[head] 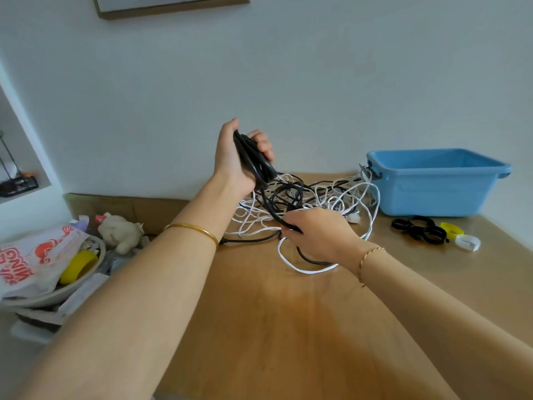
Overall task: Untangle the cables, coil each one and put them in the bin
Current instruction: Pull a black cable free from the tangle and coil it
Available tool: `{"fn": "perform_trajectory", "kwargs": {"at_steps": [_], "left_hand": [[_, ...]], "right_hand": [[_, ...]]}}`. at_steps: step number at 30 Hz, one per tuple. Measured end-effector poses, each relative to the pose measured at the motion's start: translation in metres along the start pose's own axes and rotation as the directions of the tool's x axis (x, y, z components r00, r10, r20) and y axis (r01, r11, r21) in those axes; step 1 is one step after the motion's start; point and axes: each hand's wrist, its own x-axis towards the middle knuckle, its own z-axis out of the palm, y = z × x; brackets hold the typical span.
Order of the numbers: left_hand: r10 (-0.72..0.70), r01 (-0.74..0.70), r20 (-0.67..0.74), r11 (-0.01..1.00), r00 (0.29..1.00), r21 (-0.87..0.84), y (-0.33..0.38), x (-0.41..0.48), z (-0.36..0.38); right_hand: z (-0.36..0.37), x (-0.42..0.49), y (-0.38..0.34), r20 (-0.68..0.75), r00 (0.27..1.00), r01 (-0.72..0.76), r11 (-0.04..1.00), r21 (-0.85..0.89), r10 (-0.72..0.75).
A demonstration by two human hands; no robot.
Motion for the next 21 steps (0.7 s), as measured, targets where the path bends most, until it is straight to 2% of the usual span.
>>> {"fn": "perform_trajectory", "kwargs": {"at_steps": [4, 7, 9, 12, 17, 20, 21], "left_hand": [[0.126, -0.103, -0.098, 0.972, 0.987, 0.211, -0.011, 0.006, -0.004], [0.244, -0.196, -0.055, 0.876, 0.968, 0.44, -0.019, 0.007, -0.003], [0.301, -0.238, 0.008, 0.74, 0.954, 0.629, -0.023, 0.009, -0.002], [0.412, -0.292, 0.087, 0.466, 0.907, 0.836, -0.023, 0.011, -0.002], [0.507, -0.322, 0.194, 0.176, 0.839, 0.93, -0.027, 0.01, -0.005], [0.427, -0.199, 0.228, -0.11, 0.875, 0.974, -0.029, 0.007, -0.004], [0.391, -0.151, 0.21, -0.177, 0.896, 0.973, -0.028, 0.007, -0.005]], "right_hand": [[-0.017, -0.003, -0.001, -0.128, 0.992, 0.001, 1.0, 0.002, -0.001], [-0.024, 0.0, -0.001, -0.203, 0.979, -0.018, 0.999, 0.032, 0.024], [-0.027, 0.002, -0.002, -0.23, 0.972, -0.046, 0.999, 0.021, 0.049], [-0.03, 0.005, 0.002, -0.278, 0.953, -0.125, 0.992, 0.008, 0.123], [-0.026, 0.015, 0.016, -0.368, 0.917, -0.184, 0.982, -0.049, 0.154], [-0.023, 0.022, 0.017, -0.412, 0.904, -0.168, 0.98, -0.109, 0.109], [-0.023, 0.024, 0.019, -0.43, 0.896, -0.174, 0.978, -0.112, 0.11]]}}
